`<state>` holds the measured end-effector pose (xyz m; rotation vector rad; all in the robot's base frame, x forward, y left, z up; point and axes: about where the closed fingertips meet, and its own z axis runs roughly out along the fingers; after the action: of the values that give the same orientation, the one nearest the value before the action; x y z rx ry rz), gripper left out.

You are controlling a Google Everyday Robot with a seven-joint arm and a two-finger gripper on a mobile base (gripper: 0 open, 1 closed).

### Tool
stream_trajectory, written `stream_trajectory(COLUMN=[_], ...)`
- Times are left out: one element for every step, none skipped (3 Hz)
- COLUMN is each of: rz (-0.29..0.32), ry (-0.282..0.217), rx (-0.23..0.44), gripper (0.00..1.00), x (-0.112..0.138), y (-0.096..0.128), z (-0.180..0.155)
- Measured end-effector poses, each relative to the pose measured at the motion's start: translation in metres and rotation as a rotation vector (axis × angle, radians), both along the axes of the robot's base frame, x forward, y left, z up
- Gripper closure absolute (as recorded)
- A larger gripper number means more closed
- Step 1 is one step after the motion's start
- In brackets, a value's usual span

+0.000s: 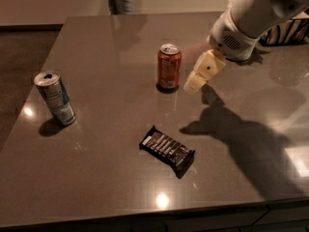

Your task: Move coke can near redbull can

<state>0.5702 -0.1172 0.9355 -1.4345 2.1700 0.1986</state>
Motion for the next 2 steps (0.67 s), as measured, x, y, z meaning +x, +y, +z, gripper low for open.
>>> stream_trajectory(rz=[-0.014, -0.025], ry=[-0.001, 0.002], rx=[0.066, 0.117], gripper=[0.0, 0.0], x=[0.028, 0.048], y=[0.026, 0.042], z=[-0.013, -0.021])
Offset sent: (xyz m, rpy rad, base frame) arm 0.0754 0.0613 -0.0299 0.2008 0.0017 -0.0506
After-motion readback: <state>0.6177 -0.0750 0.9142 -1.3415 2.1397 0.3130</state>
